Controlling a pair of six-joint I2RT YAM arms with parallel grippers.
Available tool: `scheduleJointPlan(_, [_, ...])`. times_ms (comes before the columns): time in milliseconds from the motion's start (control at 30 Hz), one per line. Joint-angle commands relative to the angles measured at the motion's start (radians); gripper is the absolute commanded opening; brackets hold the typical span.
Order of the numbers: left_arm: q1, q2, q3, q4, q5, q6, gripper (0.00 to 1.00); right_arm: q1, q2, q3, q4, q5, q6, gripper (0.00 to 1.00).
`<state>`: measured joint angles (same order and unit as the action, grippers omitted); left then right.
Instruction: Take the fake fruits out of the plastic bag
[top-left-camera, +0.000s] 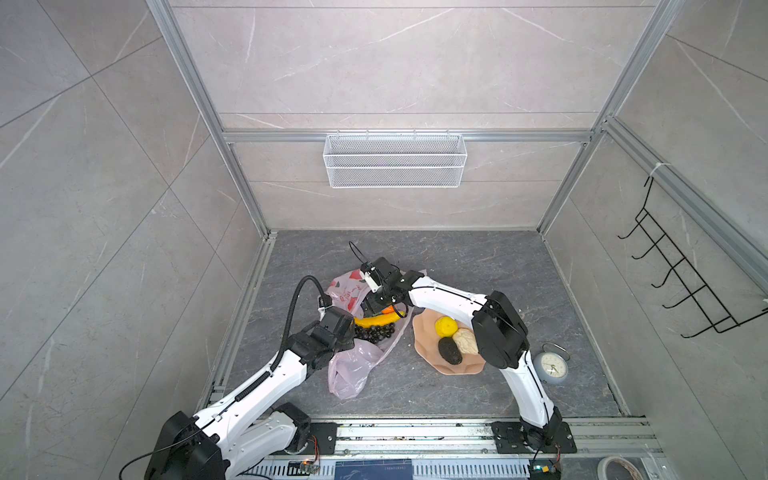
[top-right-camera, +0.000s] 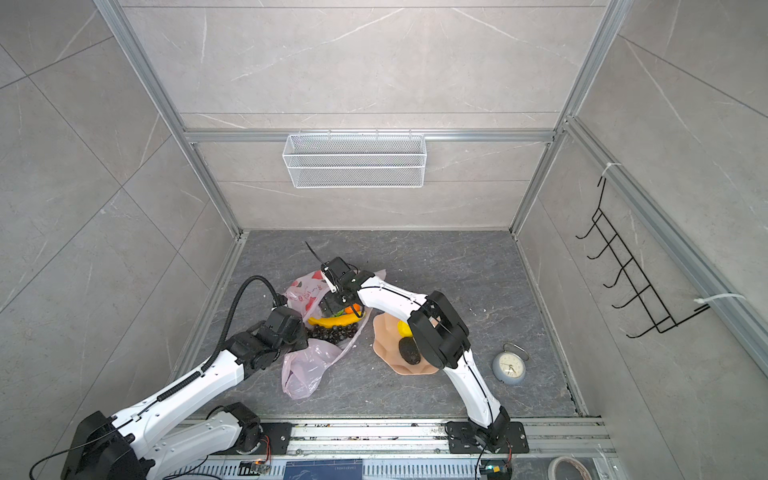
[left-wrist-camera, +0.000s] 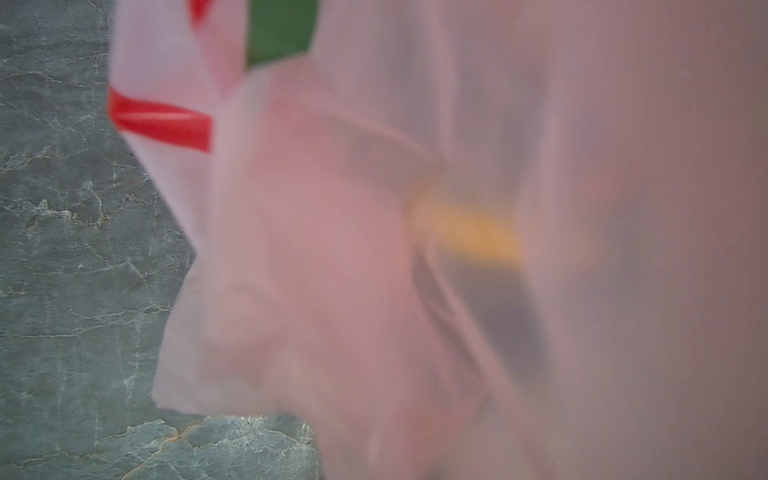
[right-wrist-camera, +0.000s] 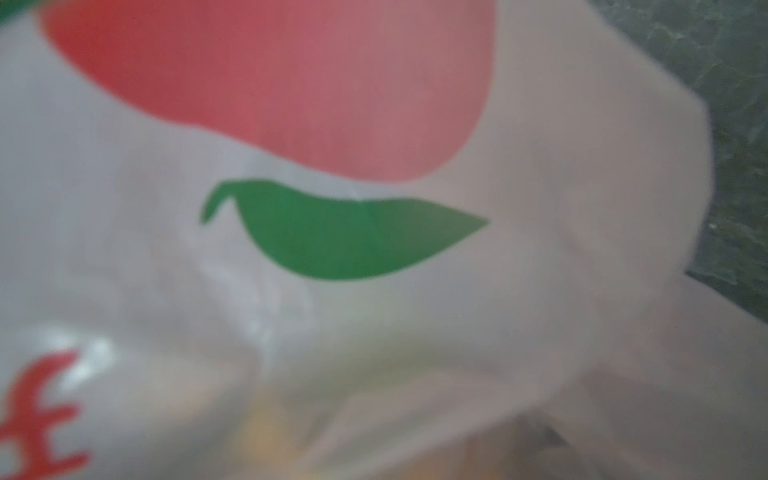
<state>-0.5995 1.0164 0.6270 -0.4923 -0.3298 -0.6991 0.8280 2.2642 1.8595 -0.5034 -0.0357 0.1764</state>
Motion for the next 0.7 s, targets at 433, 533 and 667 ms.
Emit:
scheduleJointPlan(433, [0.009, -0.028, 0.009, 0.015, 0.016, 0.003, 0.08, -0.02, 0.183, 0.251, -0.162, -0.043, -0.017, 0.87])
scheduleJointPlan(533, [0.011, -0.033, 0.005, 0.013, 0.011, 0.003, 0.08, -0.016, 0.151, 0.228, -0.151, -0.056, -0.004, 0.81])
scheduleJointPlan(667, [0.011, -0.034, 0.0, 0.016, 0.008, 0.002, 0.08, -0.01, 0.084, 0.159, -0.102, -0.048, 0.007, 0.75])
